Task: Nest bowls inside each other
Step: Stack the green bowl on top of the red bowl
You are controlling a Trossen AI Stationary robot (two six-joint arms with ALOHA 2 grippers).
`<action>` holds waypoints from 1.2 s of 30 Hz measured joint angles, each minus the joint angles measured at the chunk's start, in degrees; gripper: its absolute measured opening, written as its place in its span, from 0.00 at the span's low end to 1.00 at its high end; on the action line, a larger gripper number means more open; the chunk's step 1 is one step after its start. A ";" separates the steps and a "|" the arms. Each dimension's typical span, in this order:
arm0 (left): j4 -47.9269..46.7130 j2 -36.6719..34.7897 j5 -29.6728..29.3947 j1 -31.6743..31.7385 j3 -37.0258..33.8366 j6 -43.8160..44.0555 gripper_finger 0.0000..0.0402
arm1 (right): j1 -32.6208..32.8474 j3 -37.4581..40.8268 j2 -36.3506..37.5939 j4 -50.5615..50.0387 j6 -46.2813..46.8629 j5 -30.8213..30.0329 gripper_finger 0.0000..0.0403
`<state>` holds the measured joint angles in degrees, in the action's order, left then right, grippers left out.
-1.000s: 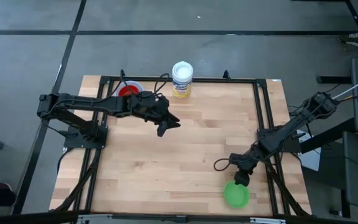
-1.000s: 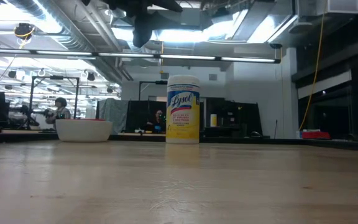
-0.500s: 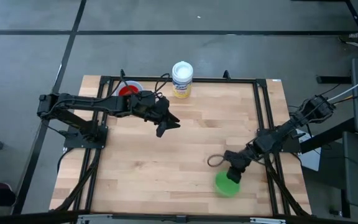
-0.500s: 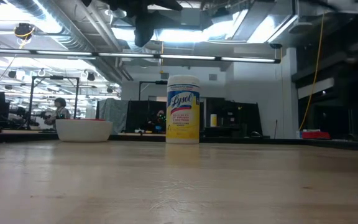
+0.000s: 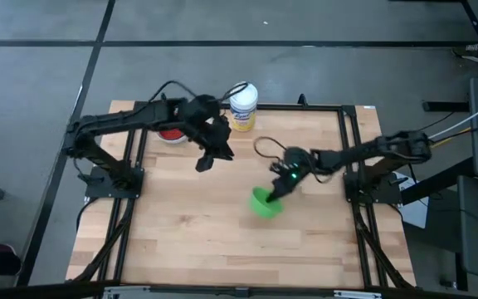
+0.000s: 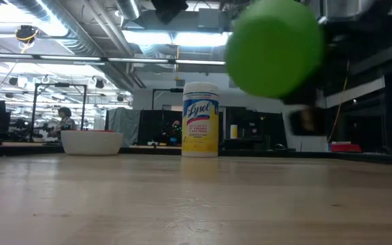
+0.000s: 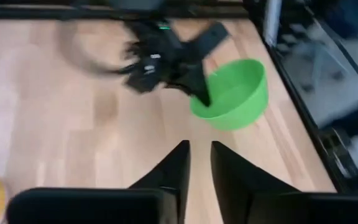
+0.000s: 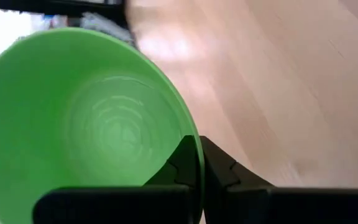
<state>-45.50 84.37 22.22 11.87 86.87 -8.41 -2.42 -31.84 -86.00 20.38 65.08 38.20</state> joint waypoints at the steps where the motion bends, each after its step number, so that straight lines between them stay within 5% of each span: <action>1: -2.93 1.49 1.85 0.53 2.35 -2.12 0.13 | -1.11 -2.66 -1.92 -0.75 -1.98 2.14 0.01; 13: -28.81 15.34 20.02 3.01 19.02 -16.29 0.10 | -3.41 -32.49 -25.42 -11.93 -16.76 14.26 0.00; 23: -32.79 16.79 19.83 1.64 19.08 -18.00 0.23 | -10.03 -36.23 -26.86 -12.06 -18.21 16.92 0.00; 36: -32.90 19.27 20.47 1.78 19.08 -18.23 0.29 | -10.60 -39.78 -26.86 -12.99 -19.50 17.84 0.00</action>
<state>-78.39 103.64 42.70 13.65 105.95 -26.64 -13.02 -71.61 -112.86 7.39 45.58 56.04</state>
